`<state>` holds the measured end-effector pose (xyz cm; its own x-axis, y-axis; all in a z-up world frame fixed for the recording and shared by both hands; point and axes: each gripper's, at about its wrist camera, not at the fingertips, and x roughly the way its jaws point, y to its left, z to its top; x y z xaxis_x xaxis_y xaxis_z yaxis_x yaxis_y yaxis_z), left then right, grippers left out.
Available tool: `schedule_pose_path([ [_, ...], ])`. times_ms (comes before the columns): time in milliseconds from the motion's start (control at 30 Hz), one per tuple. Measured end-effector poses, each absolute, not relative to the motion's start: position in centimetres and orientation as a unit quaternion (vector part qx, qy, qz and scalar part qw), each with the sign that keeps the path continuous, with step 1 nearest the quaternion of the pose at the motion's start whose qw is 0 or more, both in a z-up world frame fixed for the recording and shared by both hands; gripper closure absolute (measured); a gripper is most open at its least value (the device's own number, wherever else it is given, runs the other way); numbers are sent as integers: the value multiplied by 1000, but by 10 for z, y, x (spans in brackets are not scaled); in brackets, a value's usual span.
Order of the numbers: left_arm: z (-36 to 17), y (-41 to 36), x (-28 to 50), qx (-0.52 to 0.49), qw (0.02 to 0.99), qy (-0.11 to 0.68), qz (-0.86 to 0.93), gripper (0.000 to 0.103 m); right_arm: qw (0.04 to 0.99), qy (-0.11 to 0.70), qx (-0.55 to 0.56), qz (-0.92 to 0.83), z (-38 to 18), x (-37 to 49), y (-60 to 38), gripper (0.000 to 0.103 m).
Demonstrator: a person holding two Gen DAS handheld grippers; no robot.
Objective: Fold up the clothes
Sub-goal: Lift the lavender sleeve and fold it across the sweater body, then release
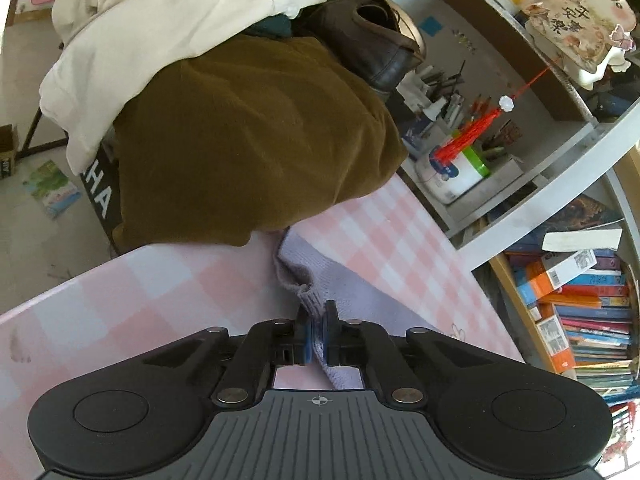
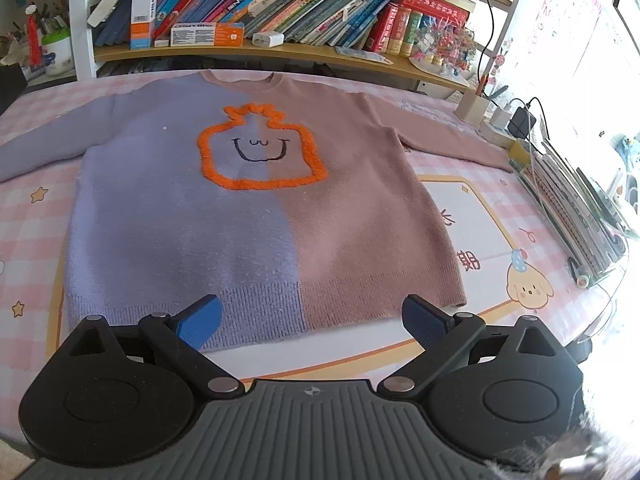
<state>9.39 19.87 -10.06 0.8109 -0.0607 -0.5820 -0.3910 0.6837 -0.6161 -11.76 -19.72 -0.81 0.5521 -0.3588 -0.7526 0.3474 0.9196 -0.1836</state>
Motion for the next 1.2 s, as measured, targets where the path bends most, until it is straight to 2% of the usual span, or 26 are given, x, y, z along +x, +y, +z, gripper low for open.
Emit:
schedule_pose_path([
  [333,-51,173,88,-378,898,226,21,100,887,422,-1,-189,-10,-115,-207,6],
  [667,-5,116,83,-354,917,181,-28,100,895,413,9,-167,-15,-108,-239,6],
  [900,16,49,81,-337,925,169,-51,100,905,404,18,-132,-17,-98,-293,6],
  [1200,47,-76,94,-269,946,164,-71,100,918,393,43,-34,-20,-80,-377,6],
])
